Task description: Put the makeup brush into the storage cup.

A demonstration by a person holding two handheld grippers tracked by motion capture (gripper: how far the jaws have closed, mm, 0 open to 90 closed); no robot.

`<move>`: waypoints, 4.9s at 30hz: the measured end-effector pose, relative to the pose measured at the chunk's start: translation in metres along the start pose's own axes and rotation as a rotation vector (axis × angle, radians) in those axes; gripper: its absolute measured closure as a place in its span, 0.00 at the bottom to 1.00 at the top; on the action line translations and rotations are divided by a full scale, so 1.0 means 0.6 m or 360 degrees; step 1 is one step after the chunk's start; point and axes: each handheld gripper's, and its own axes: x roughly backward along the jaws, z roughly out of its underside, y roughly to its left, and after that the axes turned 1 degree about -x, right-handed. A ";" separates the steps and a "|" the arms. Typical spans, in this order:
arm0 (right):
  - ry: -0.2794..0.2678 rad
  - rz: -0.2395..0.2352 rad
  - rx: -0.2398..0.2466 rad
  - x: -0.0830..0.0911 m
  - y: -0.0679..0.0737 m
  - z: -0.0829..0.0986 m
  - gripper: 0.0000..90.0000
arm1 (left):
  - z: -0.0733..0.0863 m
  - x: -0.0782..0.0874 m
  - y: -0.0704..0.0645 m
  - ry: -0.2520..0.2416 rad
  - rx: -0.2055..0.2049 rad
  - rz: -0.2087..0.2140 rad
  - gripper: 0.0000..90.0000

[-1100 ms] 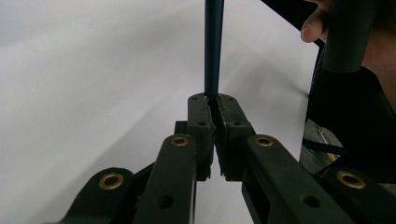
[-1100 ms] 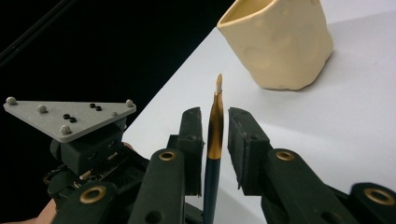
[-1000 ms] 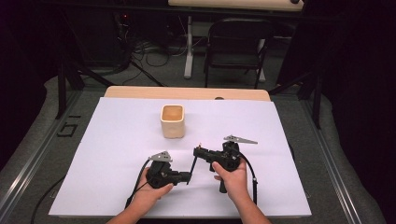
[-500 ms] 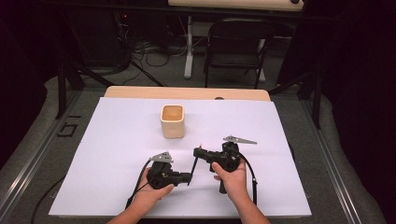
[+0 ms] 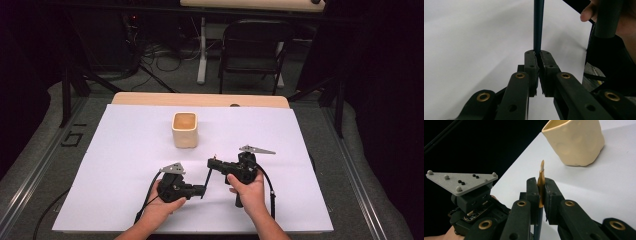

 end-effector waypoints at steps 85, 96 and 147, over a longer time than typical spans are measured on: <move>-0.0041 0.0640 0.0661 -0.094 0.022 -0.216 0.93 | 0.017 0.105 0.034 -0.0095 -0.0146 -0.0659 0.37; -0.0076 0.0767 0.0560 -0.110 -0.015 -0.238 0.93 | 0.018 0.102 0.042 -0.0083 -0.0143 -0.0659 0.37; -0.0157 0.0636 0.0743 -0.193 0.099 -0.281 0.93 | 0.021 0.131 0.067 -0.0152 -0.0066 -0.0752 0.36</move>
